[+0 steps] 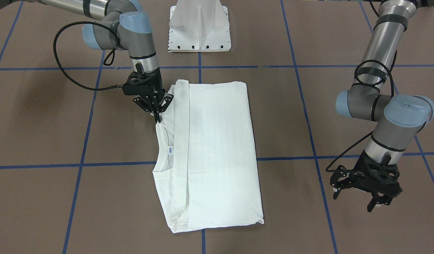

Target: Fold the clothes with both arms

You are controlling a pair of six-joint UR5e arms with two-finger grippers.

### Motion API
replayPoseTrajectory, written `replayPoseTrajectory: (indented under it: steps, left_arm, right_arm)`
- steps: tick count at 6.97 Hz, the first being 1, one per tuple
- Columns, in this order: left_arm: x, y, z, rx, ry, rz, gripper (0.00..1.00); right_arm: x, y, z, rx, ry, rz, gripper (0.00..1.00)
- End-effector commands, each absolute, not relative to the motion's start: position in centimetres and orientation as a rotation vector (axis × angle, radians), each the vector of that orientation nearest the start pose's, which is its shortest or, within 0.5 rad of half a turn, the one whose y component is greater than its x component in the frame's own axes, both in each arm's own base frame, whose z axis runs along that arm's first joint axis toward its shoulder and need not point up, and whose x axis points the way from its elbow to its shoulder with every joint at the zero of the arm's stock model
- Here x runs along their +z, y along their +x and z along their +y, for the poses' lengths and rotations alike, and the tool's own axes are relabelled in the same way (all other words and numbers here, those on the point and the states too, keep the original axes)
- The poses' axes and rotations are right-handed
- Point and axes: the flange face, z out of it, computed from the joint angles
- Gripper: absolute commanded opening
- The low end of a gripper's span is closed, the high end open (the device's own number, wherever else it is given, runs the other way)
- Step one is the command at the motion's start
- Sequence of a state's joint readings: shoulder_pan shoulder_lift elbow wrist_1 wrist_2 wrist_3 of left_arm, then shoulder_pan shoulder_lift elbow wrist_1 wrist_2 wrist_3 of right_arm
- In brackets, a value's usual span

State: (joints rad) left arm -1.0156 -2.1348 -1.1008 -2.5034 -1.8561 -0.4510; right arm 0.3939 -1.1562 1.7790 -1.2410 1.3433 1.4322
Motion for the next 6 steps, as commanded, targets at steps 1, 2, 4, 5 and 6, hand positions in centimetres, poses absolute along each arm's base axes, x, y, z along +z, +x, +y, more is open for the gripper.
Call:
replayPoseTrajectory:
  steps: [1,2,4,5,6]
  left_arm:
    - [44.9,30.8,-69.3,0.248,0.762,0.731,1.00]
    - [45.0,30.7,-69.3,0.248,0.761,0.730,1.00]
    - [45.0,30.7,-69.3,0.248,0.761,0.730,1.00]
    - [45.0,30.8,-69.2,0.250,0.759,0.732,1.00]
    - [44.9,31.1,-69.1,0.253,0.760,0.734,1.00]
  right_arm:
    - [28.8,-51.3,-38.7,0.357,0.457,-0.879,1.00]
    - [27.5,-51.2,-40.4,0.355,0.432,-0.859,1.00]
    - [22.0,-53.1,-41.6,0.337,0.363,-0.786,1.00]
    - [21.1,-53.9,-40.6,0.241,0.279,-0.773,1.00]
    - [21.5,-54.8,-39.1,0.096,0.243,-0.729,0.99]
